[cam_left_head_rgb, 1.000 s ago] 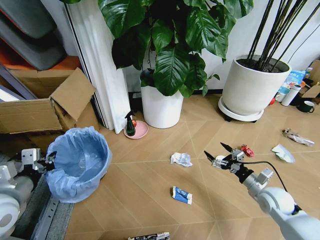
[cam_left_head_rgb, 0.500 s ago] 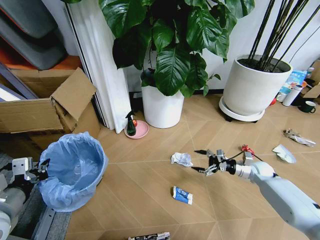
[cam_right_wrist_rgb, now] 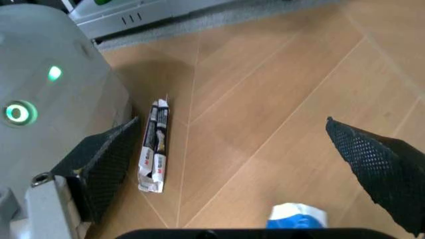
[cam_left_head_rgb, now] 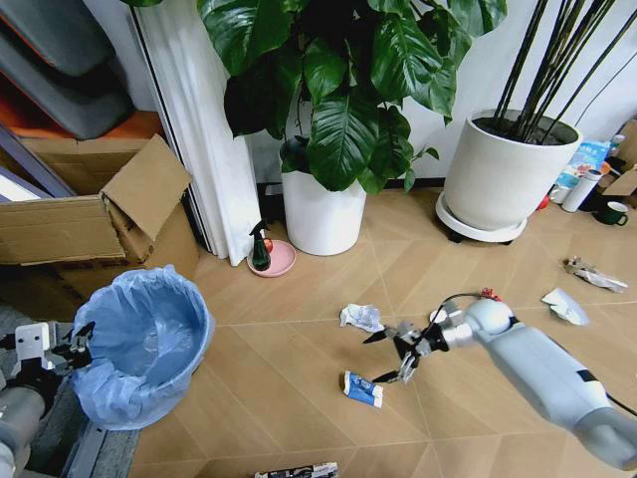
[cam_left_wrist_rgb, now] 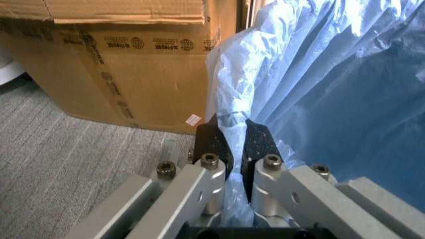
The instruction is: Pick up the trash bin and place the garbage on the floor into it.
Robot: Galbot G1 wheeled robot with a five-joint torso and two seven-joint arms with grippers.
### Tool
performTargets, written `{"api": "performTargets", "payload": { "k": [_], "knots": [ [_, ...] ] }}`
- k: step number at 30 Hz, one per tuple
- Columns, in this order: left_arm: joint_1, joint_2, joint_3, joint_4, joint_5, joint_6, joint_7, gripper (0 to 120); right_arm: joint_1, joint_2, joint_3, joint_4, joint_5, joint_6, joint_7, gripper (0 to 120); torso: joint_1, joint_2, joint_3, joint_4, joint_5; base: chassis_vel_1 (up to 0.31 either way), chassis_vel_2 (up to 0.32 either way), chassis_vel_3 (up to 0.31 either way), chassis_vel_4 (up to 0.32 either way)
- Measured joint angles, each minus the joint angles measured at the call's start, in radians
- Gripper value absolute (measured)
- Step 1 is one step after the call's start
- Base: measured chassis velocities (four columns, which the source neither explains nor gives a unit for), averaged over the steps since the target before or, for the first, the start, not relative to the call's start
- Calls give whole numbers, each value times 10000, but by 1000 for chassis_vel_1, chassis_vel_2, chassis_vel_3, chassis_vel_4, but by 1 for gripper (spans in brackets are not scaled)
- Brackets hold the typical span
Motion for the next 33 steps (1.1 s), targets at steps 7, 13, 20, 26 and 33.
{"api": "performTargets", "payload": {
  "k": [7, 13, 20, 26, 33],
  "knots": [
    [213, 132, -264, -117, -55, 8, -17, 0, -10, 970, -298, -953, -956, 212, -93, 100, -1, 1, -1, 2, -5, 0, 0, 0, 0],
    [215, 261, -379, -114, -182, 30, -38, 0, 161, 2045, -398, -1566, -2589, 622, -433, 100, 0, 0, 0, 2, -5, 0, 0, 0, 0],
    [189, 276, -415, -88, -219, 41, -49, 0, 303, 2540, -613, -1795, -3262, 722, -821, 100, 0, 0, 0, 3, -4, 0, 0, 0, 0],
    [152, 239, -429, -93, -245, 51, -58, 0, 212, 2845, -709, -1968, -3867, 961, -1030, 100, 0, 0, 0, 1, 3, 0, 0, 0, 0],
    [139, 254, -512, -92, -319, 54, -70, 0, -133, 3031, -674, -2085, -4369, 1209, -1029, 100, -1, 1, 0, 1, 1, 0, 0, 0, 0]
  ]
}}
